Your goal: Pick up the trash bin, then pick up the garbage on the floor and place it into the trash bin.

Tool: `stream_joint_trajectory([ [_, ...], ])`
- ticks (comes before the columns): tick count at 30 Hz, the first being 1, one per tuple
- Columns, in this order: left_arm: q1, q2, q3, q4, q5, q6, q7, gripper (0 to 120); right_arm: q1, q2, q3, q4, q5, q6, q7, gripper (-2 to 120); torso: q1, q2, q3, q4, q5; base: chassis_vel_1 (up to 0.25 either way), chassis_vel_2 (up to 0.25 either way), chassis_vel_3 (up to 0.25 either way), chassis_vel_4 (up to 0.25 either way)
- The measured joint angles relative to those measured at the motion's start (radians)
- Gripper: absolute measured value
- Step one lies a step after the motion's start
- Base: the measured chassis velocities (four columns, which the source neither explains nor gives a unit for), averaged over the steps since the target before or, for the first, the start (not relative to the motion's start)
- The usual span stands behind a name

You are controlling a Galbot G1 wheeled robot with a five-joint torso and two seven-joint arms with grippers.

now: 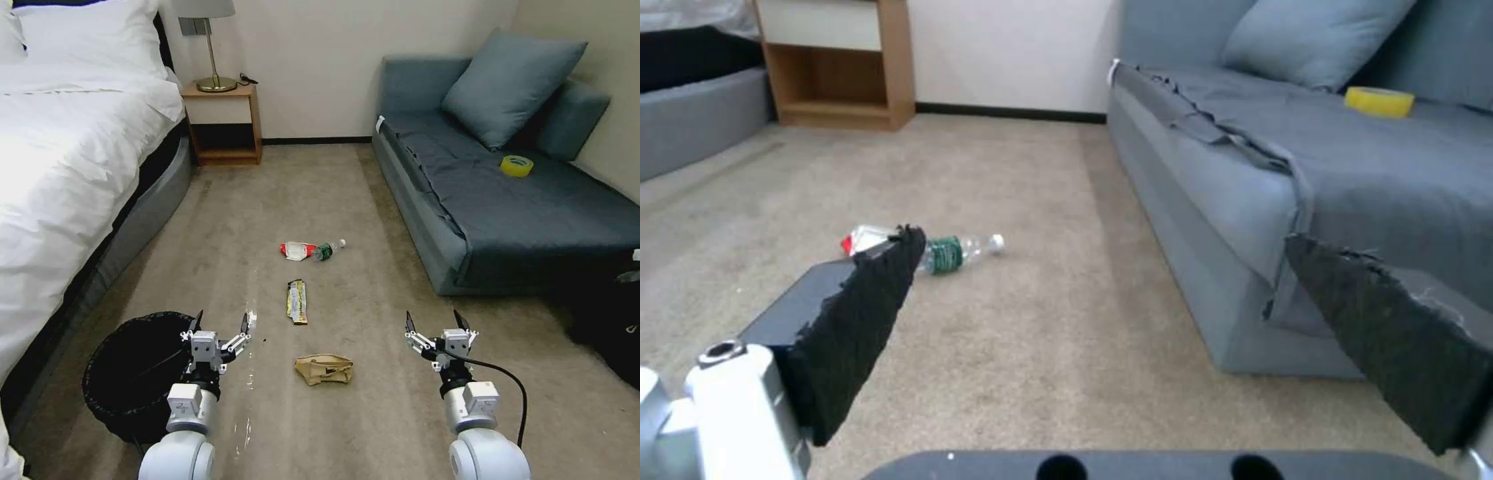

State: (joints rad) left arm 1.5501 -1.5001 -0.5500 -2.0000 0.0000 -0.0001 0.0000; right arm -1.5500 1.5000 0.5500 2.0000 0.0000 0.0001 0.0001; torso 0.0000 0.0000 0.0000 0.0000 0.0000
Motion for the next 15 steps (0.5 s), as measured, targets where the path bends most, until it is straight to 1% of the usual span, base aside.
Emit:
stream_joint_trajectory([
  [15, 0.000, 0.000, 0.000, 0.000, 0.000, 0.000, 0.000, 100, 0.000, 0.000, 0.000, 0.000, 0.000, 0.000, 0.000, 100, 0.000, 0.000, 0.000, 0.0000, 0.0000, 0.000, 0.000, 0.000, 0.000],
])
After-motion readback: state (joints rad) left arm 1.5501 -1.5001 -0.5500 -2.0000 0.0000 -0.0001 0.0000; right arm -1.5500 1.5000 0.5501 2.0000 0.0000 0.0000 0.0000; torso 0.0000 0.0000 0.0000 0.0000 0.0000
